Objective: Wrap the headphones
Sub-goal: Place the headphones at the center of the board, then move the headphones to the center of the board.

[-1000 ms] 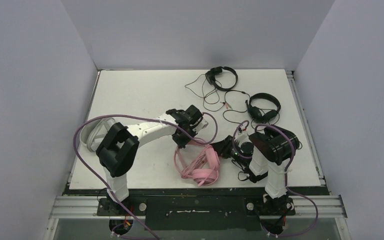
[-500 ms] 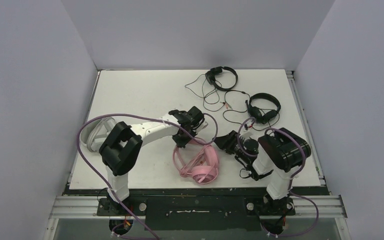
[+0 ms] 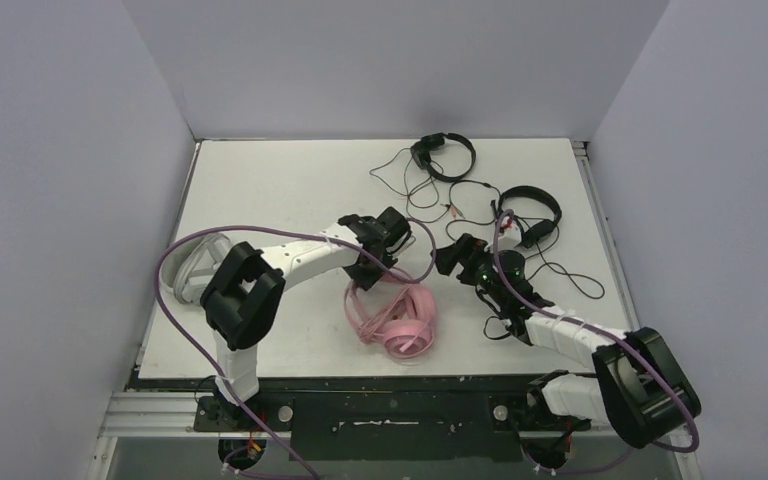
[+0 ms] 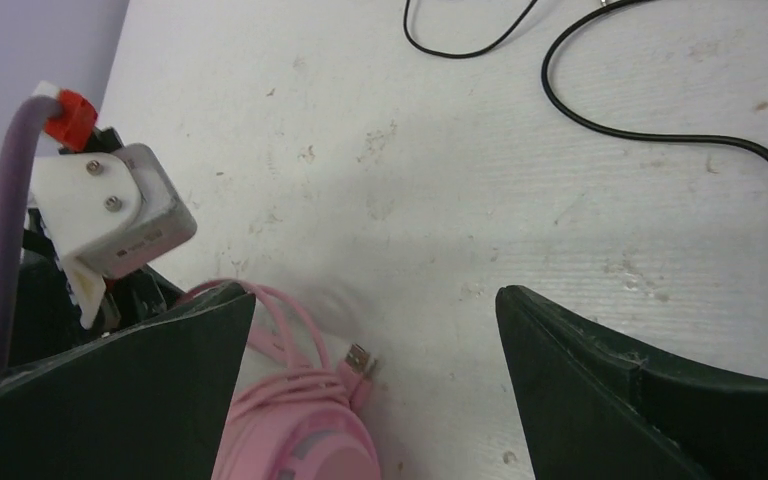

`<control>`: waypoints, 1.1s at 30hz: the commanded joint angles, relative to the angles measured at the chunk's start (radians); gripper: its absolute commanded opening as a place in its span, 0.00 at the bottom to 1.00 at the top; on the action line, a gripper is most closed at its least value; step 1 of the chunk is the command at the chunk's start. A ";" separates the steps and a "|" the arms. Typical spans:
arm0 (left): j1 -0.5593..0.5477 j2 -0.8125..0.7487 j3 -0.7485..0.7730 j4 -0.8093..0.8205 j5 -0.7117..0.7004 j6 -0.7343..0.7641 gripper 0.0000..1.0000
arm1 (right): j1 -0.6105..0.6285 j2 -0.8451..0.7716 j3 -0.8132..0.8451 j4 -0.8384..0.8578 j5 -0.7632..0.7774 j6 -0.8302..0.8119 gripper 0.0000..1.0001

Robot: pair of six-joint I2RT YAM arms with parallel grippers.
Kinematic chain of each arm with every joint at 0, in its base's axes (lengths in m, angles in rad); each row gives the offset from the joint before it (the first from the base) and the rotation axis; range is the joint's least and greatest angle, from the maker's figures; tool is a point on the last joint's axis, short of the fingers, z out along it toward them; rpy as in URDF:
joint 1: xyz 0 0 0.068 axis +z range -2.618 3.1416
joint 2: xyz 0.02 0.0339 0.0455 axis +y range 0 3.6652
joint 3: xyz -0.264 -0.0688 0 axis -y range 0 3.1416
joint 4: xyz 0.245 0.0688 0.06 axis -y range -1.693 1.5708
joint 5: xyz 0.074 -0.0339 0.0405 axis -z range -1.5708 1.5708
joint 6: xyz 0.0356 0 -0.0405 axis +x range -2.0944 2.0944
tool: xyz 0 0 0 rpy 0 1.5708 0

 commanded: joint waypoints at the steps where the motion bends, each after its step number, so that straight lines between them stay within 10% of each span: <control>1: 0.021 -0.044 0.039 0.005 -0.082 -0.019 0.41 | -0.007 -0.121 0.030 -0.227 0.050 -0.113 0.98; 7: 0.030 -0.145 0.003 0.020 -0.079 -0.061 0.72 | -0.009 -0.260 0.071 -0.377 0.080 -0.169 1.00; 14: -0.014 -0.321 0.035 -0.004 -0.119 -0.102 0.76 | -0.008 -0.384 0.134 -0.527 0.124 -0.220 1.00; 19: -0.192 -0.402 0.036 0.114 -0.015 -0.271 0.55 | -0.008 -0.428 0.229 -0.692 0.236 -0.269 1.00; 25: -0.399 -0.320 0.032 0.279 0.004 -0.418 0.00 | -0.010 -0.508 0.316 -0.818 0.390 -0.295 0.99; 33: -0.427 -0.080 0.125 0.345 0.008 -0.416 0.00 | -0.008 -0.680 0.348 -0.889 0.521 -0.307 0.99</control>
